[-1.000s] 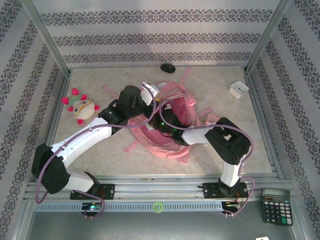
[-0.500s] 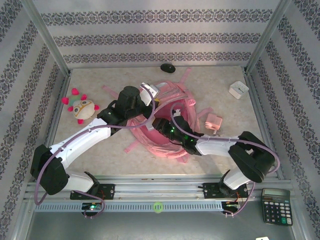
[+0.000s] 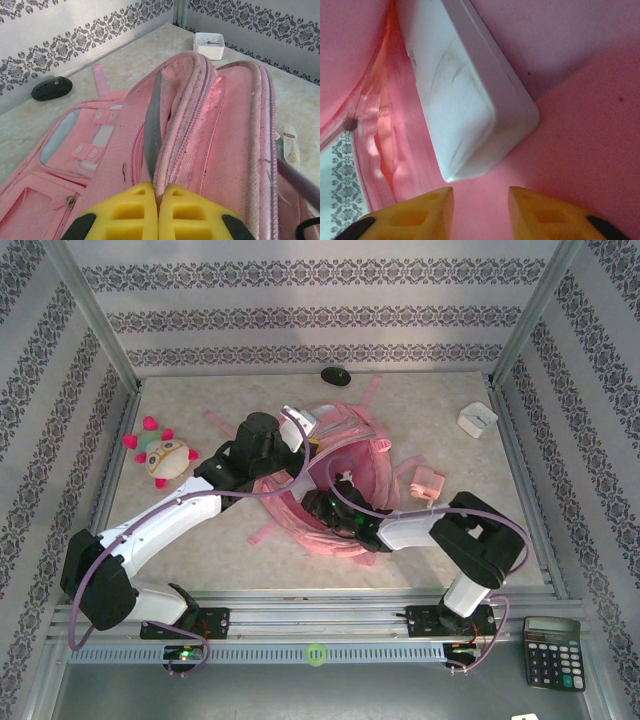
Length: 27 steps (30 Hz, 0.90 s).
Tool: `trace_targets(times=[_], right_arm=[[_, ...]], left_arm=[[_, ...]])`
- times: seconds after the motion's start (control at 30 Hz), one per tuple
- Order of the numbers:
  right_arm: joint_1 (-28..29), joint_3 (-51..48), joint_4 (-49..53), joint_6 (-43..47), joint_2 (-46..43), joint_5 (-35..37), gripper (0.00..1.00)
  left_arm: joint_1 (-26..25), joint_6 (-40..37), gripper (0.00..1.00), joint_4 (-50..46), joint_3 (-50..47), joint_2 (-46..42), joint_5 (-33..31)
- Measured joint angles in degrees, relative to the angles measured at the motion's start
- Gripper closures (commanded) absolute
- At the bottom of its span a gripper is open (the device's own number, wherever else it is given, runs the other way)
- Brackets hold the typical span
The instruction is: Pack books, pencil case, and school supplies into a backpack
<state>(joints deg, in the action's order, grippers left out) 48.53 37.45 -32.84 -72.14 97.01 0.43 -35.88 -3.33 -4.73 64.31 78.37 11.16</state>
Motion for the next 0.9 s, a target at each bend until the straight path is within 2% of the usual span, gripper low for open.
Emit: trace_targets(times=[0.27, 0.5, 0.57, 0.73, 0.9], right_arm=[[-0.8, 6.6, -2.8, 0.3, 7.0, 0.3, 0.82], [-3.8, 14.3, -4.7, 2.3, 13.2, 0.1, 0.84], [-4.2, 14.8, -5.2, 3.0, 13.7, 0.0, 0.81], [-4.0, 13.5, -6.1, 3.5, 12.9, -1.5, 0.65], [-3.4, 4.1, -4.5, 3.5, 4.5, -4.0, 0.51]], left_arm=[[0.6, 0.0, 1.0, 0.0, 0.0, 0.0, 0.7], [1.2, 0.0, 1.0, 0.0, -0.6, -0.7, 0.6], [1.4, -0.1, 1.0, 0.0, -0.9, -0.9, 0.3], [1.5, -0.6, 1.0, 0.0, -1.2, -1.5, -1.4], [1.7, -0.7, 1.0, 0.3, -3.5, -2.9, -1.5]])
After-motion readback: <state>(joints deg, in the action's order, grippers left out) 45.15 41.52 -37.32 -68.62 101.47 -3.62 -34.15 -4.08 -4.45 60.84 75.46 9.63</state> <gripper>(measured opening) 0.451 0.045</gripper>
